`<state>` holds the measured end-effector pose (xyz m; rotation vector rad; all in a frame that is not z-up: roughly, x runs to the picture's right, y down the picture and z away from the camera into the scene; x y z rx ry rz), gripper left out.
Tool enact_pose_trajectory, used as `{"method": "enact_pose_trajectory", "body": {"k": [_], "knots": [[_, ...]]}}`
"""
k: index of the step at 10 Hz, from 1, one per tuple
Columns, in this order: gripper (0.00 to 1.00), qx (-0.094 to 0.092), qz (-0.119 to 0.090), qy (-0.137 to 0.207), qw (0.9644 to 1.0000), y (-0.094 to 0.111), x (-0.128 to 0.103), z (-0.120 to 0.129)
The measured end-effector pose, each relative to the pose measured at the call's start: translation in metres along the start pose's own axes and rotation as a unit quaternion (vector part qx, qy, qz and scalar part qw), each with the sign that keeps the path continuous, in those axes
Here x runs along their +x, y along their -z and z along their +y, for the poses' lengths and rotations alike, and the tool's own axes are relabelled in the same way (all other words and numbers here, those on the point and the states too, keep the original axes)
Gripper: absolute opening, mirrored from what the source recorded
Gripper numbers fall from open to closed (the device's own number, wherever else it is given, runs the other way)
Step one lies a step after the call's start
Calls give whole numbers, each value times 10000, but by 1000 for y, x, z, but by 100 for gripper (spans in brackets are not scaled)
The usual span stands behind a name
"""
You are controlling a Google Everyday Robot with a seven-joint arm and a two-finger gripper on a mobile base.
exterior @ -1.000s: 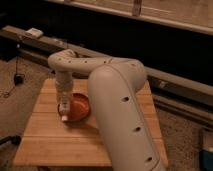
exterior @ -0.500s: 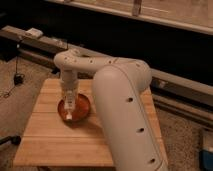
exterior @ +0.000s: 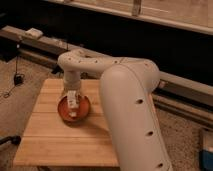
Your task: Place the bottle in the ceramic bowl
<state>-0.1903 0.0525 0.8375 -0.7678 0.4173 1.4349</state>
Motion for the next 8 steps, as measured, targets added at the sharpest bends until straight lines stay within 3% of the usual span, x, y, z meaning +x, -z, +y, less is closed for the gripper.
{"method": "enact_pose_trajectory", "body": {"k": [8], "knots": [[80,-21,2,9,10000,1,1,2]]}}
